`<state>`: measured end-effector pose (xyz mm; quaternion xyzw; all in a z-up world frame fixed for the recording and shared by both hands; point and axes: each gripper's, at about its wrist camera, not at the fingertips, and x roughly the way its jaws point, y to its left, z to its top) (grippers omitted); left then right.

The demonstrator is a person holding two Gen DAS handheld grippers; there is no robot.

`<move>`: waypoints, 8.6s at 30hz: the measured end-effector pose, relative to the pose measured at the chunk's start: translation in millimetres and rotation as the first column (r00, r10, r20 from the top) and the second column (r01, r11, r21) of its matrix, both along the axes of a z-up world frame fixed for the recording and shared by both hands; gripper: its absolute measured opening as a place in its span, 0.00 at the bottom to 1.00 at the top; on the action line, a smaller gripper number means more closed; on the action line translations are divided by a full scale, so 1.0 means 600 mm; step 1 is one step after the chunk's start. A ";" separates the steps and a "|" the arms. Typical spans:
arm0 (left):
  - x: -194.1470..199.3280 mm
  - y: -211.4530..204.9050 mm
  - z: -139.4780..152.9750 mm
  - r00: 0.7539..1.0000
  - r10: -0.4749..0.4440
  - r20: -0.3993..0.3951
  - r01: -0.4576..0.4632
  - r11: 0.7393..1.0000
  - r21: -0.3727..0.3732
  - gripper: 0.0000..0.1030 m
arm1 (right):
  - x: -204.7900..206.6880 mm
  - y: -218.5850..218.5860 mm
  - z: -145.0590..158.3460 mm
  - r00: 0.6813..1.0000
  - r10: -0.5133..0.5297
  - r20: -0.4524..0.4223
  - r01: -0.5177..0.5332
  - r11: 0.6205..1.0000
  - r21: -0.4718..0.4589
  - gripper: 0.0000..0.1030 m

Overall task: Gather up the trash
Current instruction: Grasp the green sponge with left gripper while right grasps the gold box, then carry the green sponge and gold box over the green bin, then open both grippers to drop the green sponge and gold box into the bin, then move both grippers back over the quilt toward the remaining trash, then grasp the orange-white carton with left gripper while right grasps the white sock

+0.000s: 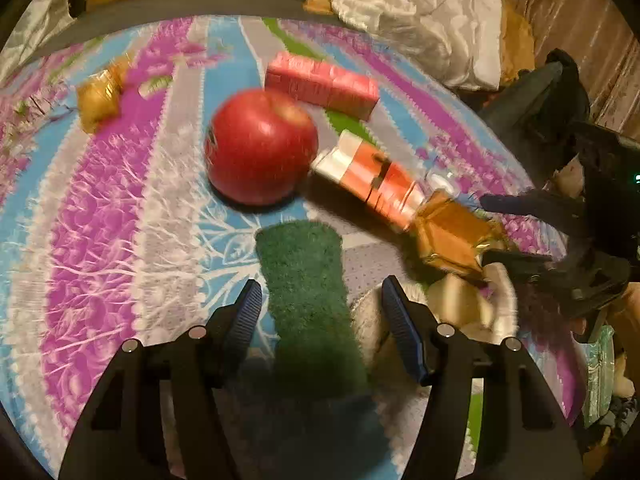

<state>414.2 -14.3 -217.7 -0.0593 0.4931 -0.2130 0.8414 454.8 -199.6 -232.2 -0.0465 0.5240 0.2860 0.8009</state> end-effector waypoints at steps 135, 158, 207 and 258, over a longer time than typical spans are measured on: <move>-0.626 -0.897 0.267 0.511 -0.798 0.320 0.728 0.599 0.333 0.10 | -1.052 -0.738 0.268 -0.033 -0.983 0.180 0.997 -0.020 0.074 0.33; -0.629 -0.901 0.252 0.503 -0.816 0.283 0.762 0.574 0.299 0.31 | -1.061 -0.746 0.247 -0.064 -0.982 0.178 0.997 -0.055 0.053 0.50; -0.298 0.028 0.085 0.949 0.253 0.188 -0.286 0.942 0.176 0.51 | -0.423 -0.145 0.131 0.844 -0.503 0.189 0.500 0.864 0.064 0.61; -0.249 0.041 0.087 0.940 0.313 0.135 -0.319 0.948 0.021 0.51 | -0.375 -0.093 0.078 0.843 -0.534 -0.063 0.526 0.794 0.305 0.30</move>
